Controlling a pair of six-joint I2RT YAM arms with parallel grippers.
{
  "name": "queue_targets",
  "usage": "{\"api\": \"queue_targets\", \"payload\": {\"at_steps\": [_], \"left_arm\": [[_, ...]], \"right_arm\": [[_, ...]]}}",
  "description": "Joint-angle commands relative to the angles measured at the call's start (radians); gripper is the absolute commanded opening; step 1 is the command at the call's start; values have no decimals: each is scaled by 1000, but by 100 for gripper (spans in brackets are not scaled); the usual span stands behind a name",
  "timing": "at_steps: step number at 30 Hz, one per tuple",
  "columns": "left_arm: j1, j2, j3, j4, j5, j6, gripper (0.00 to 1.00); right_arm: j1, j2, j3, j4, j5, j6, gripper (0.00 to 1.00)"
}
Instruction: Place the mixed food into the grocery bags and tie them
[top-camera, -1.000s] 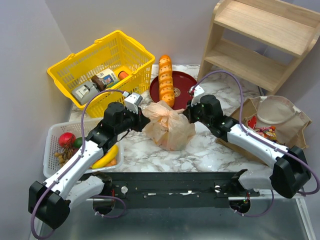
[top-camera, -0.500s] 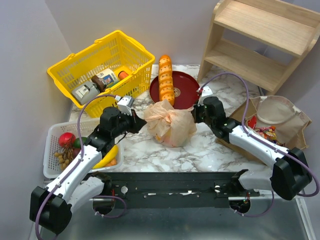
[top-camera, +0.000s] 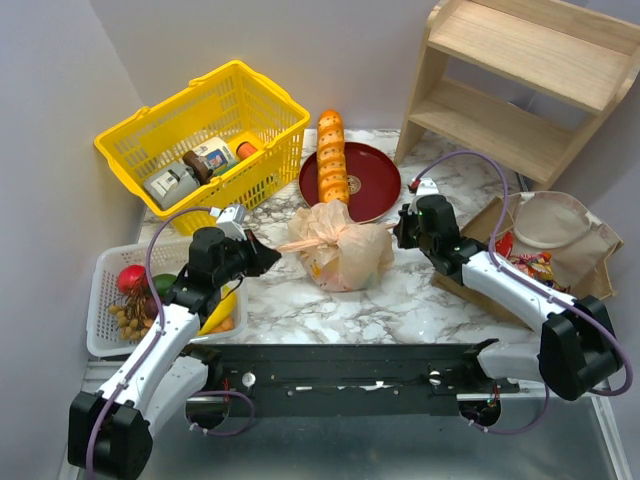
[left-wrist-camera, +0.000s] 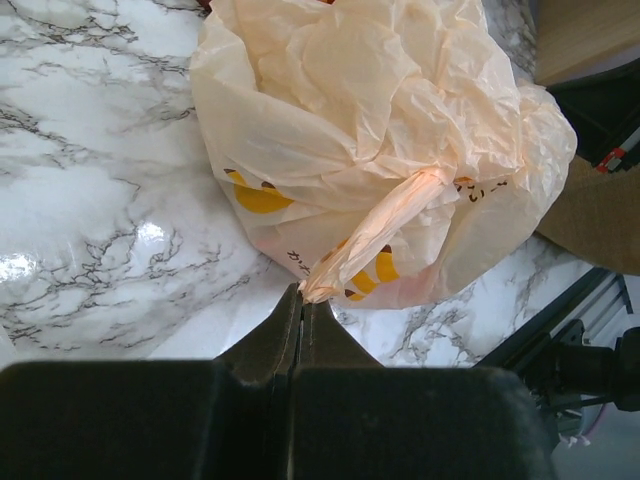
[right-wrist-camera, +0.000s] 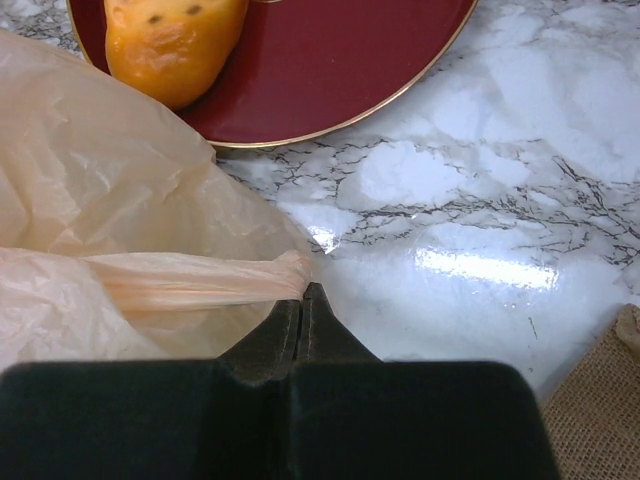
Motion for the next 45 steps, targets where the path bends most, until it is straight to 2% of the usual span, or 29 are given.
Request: {"api": "queue_targets", "payload": {"at_steps": [1,7,12,13,16,18,19,21,22,25,29,32,37,40,45], "left_arm": [[81,-36,-19,-94,-141,0,0],[115,-58,-37,-83,-125,-23,0],[117,-64,-19,-3,58,-28,0],[117,-52,7,-3,98,1,0],[117,11,58,-41,210,61,0],[115,50,108,-103,231,141,15],[115,54,122,-118,233,164,37],[115,48,151,-149,230,224,56],[115,42,158,-154,236,240,68],[115,28,181,-149,285,282,80],[108,68,213,-140,362,351,89],[68,120,251,-184,337,437,91],[-61,197,290,-238,201,512,95],[-86,229,316,-258,146,537,96],[-125,281,343,-281,161,550,95]], "right_arm": [[-109,15,-21,-64,279,-23,1],[-133,15,-30,-51,222,-12,1],[-133,-54,-12,-37,58,-14,1],[-133,-58,-1,-41,-29,-23,1],[-132,-71,45,-92,-121,-2,1],[-132,-74,60,-123,-131,-2,1],[-133,-74,76,-133,-140,-18,6],[-133,-72,90,-164,-142,-37,22],[-132,-71,96,-178,-172,-57,37],[-132,-64,140,-248,-203,-40,49],[-133,-63,194,-319,-281,43,60],[-132,-72,211,-331,-344,171,69],[-132,-54,194,-316,-436,452,71],[-132,-45,170,-264,-445,546,70],[-132,-29,136,-238,-380,616,71]]}}
